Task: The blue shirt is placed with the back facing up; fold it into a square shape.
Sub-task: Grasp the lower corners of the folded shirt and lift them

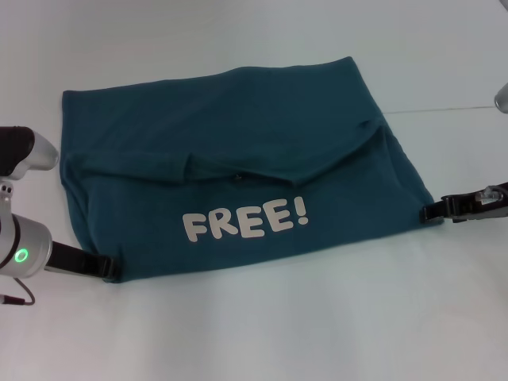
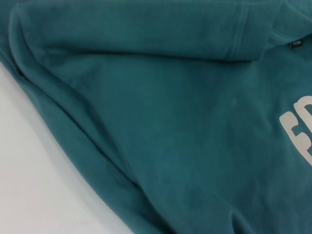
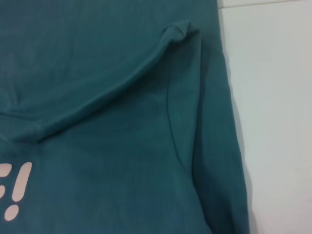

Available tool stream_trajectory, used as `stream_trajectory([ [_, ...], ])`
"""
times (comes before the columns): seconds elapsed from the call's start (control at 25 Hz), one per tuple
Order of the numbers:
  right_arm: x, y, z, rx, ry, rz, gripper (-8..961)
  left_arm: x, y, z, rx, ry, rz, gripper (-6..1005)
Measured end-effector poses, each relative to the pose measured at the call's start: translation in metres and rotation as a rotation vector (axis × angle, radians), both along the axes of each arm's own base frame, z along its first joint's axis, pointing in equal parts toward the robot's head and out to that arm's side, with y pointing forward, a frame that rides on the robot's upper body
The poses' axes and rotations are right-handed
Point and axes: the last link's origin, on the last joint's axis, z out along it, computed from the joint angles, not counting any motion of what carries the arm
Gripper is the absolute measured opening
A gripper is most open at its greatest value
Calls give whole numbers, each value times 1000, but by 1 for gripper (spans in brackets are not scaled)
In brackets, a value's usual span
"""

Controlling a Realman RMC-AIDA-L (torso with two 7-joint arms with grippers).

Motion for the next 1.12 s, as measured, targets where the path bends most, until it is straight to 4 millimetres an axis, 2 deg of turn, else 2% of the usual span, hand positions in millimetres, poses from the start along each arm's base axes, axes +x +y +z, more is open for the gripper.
stream_trajectory([
  [0.08,0,0,-2,-2,2,-2,680,0,0,0,0,0,0,53],
  [0.28,0,2,-5,-4,-1,-2,639,0,0,0,0,0,0,53],
  [1.04,2,7,-12,-6,-2,-8,633,3,1,-2,-7,3,-9,52],
  [1.12,1,7,-12,-5,-2,-2,592,3,1,-2,-8,3,-10,52],
])
